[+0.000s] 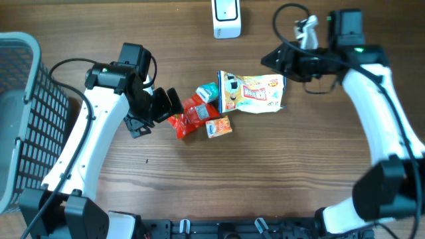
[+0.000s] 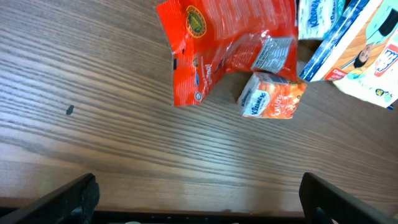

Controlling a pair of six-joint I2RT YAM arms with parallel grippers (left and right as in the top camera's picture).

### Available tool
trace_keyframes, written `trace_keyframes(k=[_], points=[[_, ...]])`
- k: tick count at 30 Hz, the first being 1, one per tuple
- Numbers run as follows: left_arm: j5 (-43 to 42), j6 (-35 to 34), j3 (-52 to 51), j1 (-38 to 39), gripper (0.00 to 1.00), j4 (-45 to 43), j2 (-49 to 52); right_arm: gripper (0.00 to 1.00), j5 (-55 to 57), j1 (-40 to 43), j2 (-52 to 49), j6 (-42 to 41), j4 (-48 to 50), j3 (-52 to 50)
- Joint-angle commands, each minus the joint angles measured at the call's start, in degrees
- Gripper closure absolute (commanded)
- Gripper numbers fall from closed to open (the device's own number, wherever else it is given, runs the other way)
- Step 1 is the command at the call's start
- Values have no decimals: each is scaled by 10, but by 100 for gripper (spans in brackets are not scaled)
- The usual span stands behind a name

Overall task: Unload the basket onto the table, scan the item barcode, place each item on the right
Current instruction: 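Reach the right gripper to the yellow wipes pack and grasp its edge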

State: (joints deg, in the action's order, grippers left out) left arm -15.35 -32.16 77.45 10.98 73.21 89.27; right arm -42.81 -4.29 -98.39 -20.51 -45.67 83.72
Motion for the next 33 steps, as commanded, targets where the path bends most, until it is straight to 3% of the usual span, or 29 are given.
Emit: trace_keyframes(k=[1,3,8,11,13,17,20,24,29,33], points=[[-2,9,0,2,0,0,1,88,46,-71,-68,-12,52,6],[-2,9,0,2,0,0,1,95,145,-104,-110,-63,68,6],[-2,9,0,2,0,0,1,96,189,-110,-234,-81,67,6],[-2,9,0,2,0,0,1,96,243,-90,-251,-80,21,6],[-2,9,0,2,0,0,1,96,270,-59,-212,-79,-35,6],[-2,9,0,2,0,0,1,96,259,-22,-85,-17,-76,7],[-2,9,0,2,0,0,1,96,260,-28,-38,-21,-57,7],[-2,9,0,2,0,0,1,96,259,-39,-92,-56,-15,-15],[-2,9,0,2,0,0,1,96,177,-67,-205,-49,51,-26],[-2,9,0,2,0,0,1,96,192,-68,-201,-32,5,3]])
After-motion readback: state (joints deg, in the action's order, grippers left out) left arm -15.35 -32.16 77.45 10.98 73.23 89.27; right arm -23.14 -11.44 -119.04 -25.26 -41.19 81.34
